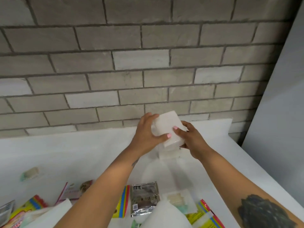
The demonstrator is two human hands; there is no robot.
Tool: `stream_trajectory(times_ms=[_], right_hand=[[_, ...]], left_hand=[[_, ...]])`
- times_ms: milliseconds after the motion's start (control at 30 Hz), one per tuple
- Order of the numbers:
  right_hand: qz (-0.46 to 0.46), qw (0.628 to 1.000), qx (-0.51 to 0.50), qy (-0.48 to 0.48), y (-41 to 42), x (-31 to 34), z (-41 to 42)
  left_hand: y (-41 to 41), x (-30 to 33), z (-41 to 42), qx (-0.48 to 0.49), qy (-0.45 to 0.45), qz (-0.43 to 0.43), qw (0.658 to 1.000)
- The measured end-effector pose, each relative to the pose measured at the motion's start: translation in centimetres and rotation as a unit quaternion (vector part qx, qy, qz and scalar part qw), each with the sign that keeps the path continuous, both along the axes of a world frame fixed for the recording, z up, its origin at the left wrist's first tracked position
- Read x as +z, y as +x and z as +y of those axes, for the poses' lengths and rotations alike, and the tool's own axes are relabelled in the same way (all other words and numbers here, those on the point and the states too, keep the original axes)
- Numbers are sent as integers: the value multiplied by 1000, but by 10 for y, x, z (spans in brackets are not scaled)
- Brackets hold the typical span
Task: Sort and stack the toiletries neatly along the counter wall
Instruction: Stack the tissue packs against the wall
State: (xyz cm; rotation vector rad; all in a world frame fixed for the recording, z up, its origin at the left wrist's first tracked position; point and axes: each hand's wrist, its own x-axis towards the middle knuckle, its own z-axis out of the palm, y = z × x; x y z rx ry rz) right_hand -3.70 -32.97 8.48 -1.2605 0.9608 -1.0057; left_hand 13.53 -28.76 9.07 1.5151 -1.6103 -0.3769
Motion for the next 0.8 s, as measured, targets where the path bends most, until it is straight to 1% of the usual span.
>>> stream_trajectory(times_ms=[67,167,267,333,467,500,533,600,633,700,733,800], right_hand=[[-10,1000,-16,12,-10,-1,-13],[2,999,-35,22,-18,-4,-33],[18,998,-55,38,-19,-11,-48],[44,996,-56,46,-18,-17,-55],[82,995,-55,28,-17,-25,-61],[112,992,-62,6,-18,-26,-61],[165,983,-70,-27,-19,-27,-63],[277,952,-85,-103,-22,-32,-68],[301,940,-89,-136,-24,-33,-68],[294,930,-85,-203,-28,-32,-66],[290,924,-72,-236,-31,-31,-66],[310,908,-27,-282,-35,-31,-64]], left_hand=[[-11,-8,-9,-23,16,-39,999],[-25,-19,-25,-36,34,-81,995],[-35,-30,-41,-24,62,-101,993],[-39,-37,-49,-15,70,-107,992],[-42,-44,-57,-7,72,-100,992],[-42,-45,-57,-6,73,-104,992],[-42,-45,-58,-8,75,-110,991],[-43,-44,-60,-18,82,-126,988],[-43,-43,-61,-25,85,-134,987],[-44,-41,-64,-34,87,-141,986],[-45,-41,-65,-33,84,-145,985],[-45,-43,-68,-23,74,-160,984]])
